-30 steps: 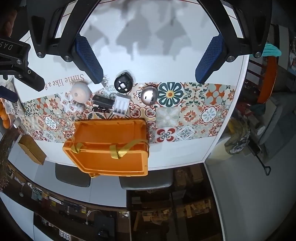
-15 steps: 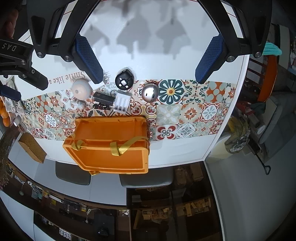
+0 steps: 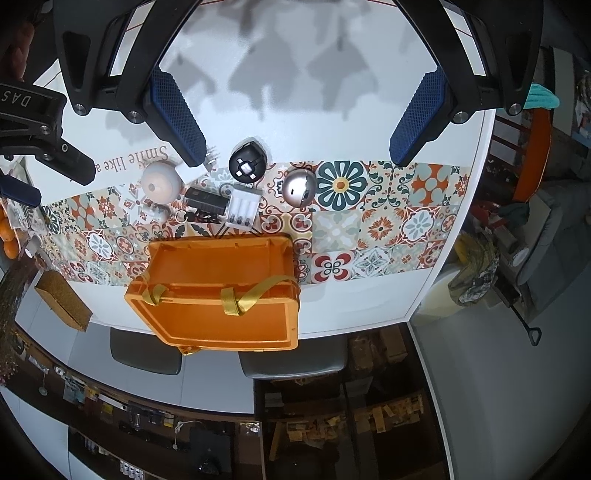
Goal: Organize rigid objects
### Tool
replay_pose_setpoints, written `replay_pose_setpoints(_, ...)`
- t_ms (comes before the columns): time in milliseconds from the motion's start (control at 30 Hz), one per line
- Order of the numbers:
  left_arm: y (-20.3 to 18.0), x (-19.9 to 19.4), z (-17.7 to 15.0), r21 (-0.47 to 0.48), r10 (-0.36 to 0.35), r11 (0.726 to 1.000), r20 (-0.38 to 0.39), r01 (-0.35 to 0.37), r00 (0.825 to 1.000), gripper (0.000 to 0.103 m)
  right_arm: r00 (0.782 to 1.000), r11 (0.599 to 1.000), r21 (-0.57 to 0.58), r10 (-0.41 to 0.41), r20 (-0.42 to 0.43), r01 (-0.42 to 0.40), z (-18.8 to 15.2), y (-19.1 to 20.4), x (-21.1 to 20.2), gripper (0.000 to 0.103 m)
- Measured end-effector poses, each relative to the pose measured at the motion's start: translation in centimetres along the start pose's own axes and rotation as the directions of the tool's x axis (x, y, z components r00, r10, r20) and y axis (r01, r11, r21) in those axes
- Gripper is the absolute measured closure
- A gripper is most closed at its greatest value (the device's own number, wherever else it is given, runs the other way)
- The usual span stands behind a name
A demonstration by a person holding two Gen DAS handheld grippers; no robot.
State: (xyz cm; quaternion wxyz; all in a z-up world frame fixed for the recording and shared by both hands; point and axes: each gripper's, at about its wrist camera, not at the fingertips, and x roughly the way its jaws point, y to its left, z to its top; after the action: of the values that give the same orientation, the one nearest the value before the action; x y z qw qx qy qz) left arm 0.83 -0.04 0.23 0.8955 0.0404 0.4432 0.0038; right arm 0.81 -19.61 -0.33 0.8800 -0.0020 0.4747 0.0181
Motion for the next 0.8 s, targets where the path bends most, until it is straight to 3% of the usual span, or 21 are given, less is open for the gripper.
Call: replay_pose_setpoints(800, -0.56, -0.16, -0.25, 0.005, 0.021, 1.0, -0.001, -0.02, 1.0, 0.001, 1.0, 1.0, -0.003, 0.004, -0.001, -0.004, -0.25, 0.01, 0.58, 0.0)
